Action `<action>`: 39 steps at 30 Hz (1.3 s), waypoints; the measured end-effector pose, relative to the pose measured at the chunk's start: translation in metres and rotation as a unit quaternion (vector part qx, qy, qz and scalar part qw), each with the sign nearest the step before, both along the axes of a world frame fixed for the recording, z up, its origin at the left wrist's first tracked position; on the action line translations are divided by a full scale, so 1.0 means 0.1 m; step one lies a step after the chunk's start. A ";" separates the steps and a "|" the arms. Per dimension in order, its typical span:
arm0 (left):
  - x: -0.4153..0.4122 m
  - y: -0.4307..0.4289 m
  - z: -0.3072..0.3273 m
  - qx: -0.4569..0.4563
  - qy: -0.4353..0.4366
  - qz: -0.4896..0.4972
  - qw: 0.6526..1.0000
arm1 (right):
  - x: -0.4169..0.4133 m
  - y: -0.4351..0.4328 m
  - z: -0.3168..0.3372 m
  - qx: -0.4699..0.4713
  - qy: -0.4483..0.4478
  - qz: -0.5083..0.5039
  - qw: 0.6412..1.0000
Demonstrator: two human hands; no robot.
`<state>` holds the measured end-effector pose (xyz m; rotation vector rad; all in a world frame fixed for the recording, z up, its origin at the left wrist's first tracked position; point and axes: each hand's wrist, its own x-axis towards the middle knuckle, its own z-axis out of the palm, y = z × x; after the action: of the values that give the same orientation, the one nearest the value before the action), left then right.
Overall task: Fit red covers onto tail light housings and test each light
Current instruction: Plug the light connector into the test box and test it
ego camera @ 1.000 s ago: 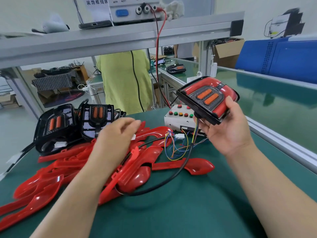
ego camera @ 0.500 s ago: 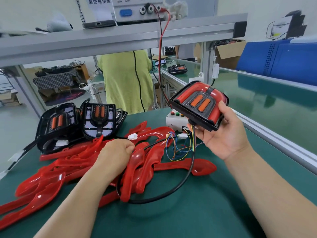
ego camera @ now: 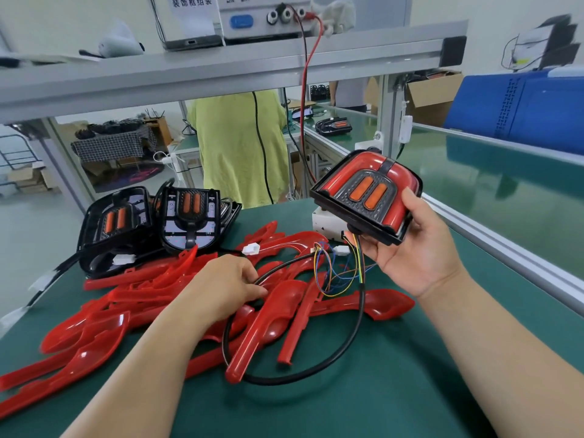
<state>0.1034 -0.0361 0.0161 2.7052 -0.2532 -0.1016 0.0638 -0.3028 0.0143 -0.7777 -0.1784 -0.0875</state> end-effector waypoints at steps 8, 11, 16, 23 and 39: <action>0.09 0.19 0.25 -0.157 -0.045 0.071 0.984 | 0.02 -0.01 -0.01 -0.004 -0.001 0.015 1.000; 0.17 0.53 0.40 -0.358 -0.008 0.110 0.927 | 0.02 0.00 -0.02 0.006 0.006 0.022 1.000; 0.19 0.98 0.46 -0.552 0.141 0.081 0.818 | 0.01 0.06 -0.05 0.013 0.018 0.054 0.998; 0.19 0.72 0.44 -0.709 0.055 0.120 0.693 | -0.01 0.16 -0.07 -0.017 0.016 0.109 0.994; -0.37 -0.38 0.50 -0.348 -0.075 -0.143 0.924 | -0.17 0.42 0.14 0.003 -0.073 0.233 0.970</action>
<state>0.0661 -0.0745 0.0664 1.9544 -0.6027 0.0993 0.0465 -0.2603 0.0279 -0.7060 -0.4955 0.3013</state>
